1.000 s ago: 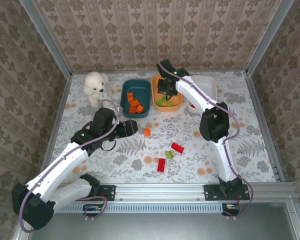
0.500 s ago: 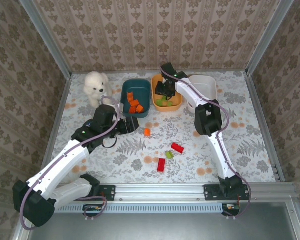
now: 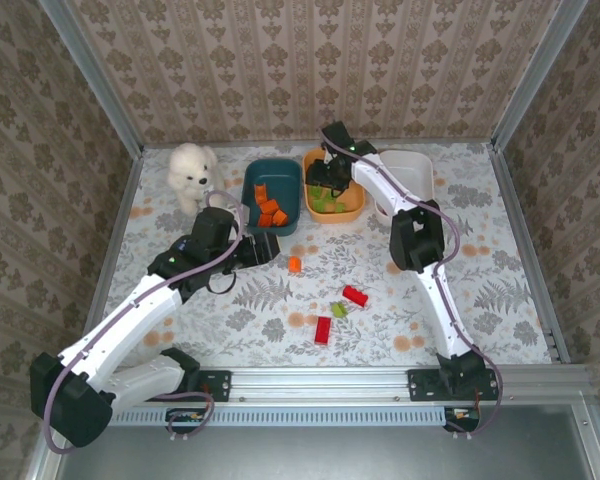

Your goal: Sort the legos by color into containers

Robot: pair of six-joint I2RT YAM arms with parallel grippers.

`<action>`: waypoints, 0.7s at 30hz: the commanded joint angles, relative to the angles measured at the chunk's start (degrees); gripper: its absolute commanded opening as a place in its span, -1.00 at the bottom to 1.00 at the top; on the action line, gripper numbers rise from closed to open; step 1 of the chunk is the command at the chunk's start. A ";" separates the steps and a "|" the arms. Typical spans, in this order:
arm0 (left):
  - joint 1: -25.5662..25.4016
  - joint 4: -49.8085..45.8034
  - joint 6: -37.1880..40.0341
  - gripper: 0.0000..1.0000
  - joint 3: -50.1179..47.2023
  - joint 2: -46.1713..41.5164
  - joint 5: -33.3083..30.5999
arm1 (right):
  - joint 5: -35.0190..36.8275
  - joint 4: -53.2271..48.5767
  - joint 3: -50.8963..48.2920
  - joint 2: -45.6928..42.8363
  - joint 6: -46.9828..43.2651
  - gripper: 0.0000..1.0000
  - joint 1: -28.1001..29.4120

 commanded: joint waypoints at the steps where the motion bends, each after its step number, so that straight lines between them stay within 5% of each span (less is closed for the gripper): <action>1: 0.40 -2.33 1.62 0.39 1.59 -1.32 -1.30 | 0.96 3.08 -1.93 -12.99 -1.31 0.02 -0.05; 10: 1.45 -6.18 6.08 0.39 1.77 -2.57 0.38 | 6.61 19.95 -38.13 -45.08 -2.23 0.03 4.77; 16: 0.57 -7.24 8.15 0.37 1.18 0.06 2.77 | 8.81 18.34 -59.36 -62.63 1.45 0.04 11.07; 21: -0.96 -8.46 -0.57 0.33 3.02 7.66 -3.94 | 9.28 14.44 -74.10 -74.82 5.98 0.06 16.75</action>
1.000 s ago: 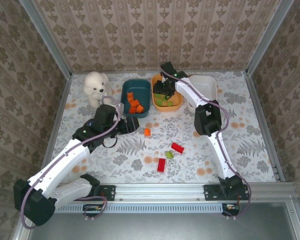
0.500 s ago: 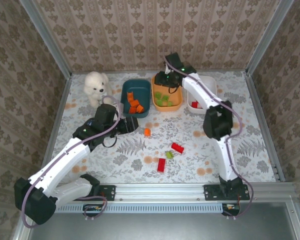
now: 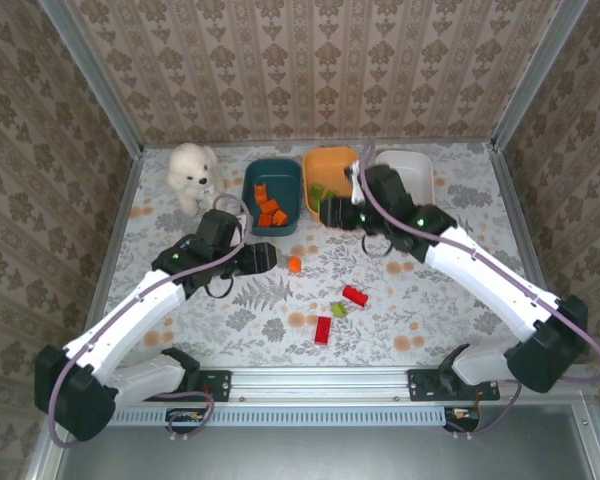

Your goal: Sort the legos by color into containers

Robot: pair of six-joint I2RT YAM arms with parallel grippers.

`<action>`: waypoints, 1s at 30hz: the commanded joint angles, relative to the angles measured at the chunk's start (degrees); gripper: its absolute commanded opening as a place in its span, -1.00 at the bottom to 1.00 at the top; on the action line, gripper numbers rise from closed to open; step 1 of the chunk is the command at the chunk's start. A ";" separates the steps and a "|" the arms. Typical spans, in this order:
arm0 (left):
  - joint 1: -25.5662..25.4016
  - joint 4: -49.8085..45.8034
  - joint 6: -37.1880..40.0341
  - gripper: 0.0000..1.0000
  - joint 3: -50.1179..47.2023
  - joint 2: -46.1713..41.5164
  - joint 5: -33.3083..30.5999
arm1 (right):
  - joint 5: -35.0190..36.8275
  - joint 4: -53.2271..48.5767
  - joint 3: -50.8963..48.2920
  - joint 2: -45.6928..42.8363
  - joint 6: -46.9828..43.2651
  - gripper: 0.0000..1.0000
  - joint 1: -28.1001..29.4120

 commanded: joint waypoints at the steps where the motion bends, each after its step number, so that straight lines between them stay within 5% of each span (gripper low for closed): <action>1: -1.76 -1.56 -4.69 0.31 3.39 5.69 -4.41 | 2.15 -3.75 -6.88 -6.32 3.90 0.06 2.87; 7: -7.08 -3.73 2.18 0.27 13.69 22.88 -8.25 | 0.53 -8.16 -15.80 -13.79 7.21 0.08 4.40; 14: -8.10 -7.84 4.10 0.41 21.67 37.09 -12.56 | 1.64 -11.76 -15.13 -18.86 5.70 0.10 4.39; 30: -9.32 -8.73 5.29 0.10 27.46 50.00 -11.36 | 0.21 -12.22 -19.54 -30.34 10.65 0.14 4.26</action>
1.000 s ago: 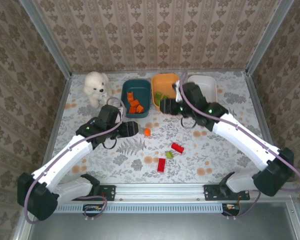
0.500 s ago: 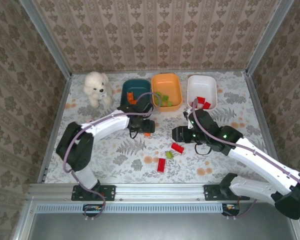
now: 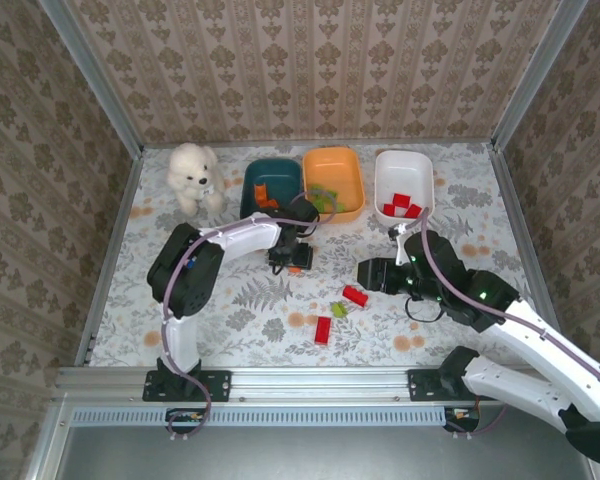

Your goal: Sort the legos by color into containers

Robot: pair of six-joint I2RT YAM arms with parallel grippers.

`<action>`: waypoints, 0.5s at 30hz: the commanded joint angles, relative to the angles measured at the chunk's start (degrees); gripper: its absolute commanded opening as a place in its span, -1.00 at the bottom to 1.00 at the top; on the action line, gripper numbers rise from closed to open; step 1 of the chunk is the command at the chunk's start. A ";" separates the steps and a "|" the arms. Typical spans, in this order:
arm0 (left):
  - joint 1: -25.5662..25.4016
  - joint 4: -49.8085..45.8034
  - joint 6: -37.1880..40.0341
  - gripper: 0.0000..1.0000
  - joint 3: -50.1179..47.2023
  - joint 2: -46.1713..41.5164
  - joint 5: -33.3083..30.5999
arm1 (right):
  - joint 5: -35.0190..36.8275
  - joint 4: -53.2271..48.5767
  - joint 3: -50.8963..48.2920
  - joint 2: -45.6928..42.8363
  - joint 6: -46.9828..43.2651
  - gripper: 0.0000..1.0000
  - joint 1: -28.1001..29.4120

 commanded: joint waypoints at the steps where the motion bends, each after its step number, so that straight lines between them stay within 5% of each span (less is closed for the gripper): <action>1: -0.98 -1.85 0.55 0.06 0.86 1.26 -0.28 | 0.65 -1.53 -0.68 -0.84 1.72 0.14 0.02; 7: -1.87 -1.46 0.65 -0.36 1.33 2.10 -1.10 | 0.46 -0.92 -0.74 -0.49 1.99 0.14 0.03; 15: -2.17 -6.35 -1.27 -0.41 5.56 -6.00 -3.35 | 0.26 -1.11 1.66 0.82 0.89 0.14 0.00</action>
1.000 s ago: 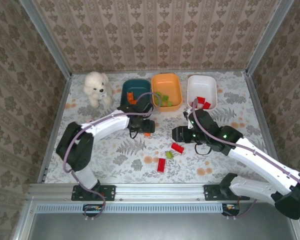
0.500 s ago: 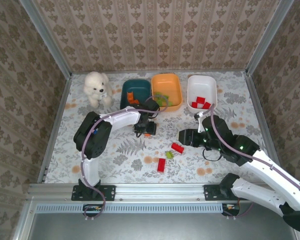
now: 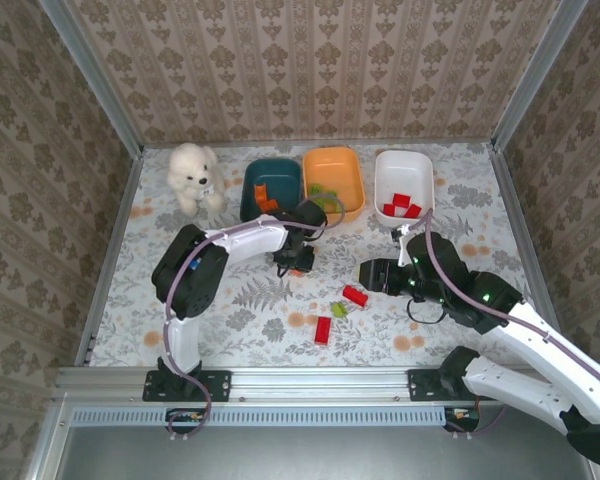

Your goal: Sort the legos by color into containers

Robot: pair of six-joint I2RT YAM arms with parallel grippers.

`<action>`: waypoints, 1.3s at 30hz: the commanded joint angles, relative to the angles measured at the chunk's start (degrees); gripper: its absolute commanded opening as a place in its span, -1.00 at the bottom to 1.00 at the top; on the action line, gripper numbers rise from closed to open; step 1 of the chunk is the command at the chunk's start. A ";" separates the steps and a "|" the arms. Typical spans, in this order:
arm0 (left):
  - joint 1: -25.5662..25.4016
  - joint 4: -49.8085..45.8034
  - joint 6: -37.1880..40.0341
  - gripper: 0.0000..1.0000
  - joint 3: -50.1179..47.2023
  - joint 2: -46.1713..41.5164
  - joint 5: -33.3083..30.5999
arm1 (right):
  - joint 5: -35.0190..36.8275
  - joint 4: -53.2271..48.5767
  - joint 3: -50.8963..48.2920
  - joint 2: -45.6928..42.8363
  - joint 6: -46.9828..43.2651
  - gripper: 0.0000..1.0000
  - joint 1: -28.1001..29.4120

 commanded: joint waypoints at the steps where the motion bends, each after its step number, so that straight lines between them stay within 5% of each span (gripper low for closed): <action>1: 0.75 -4.95 -1.55 -0.41 4.74 -6.95 -1.88 | 0.13 -0.57 2.05 0.79 -0.23 0.14 0.00; 9: 11.79 -6.33 -1.84 -0.42 16.78 -7.96 1.75 | -2.01 2.49 6.62 7.99 -1.85 0.15 0.01; 18: 20.51 -3.46 0.94 -0.42 39.36 11.84 3.71 | -3.59 4.96 11.24 15.05 -2.71 0.15 -0.17; 24: 21.76 -5.39 0.99 -0.41 50.31 23.57 5.44 | -3.43 5.43 11.58 16.36 -2.26 0.15 -0.41; 39: 19.63 -5.02 -2.24 -0.23 41.35 23.04 9.26 | -4.22 5.71 11.26 18.65 -2.06 0.16 -1.37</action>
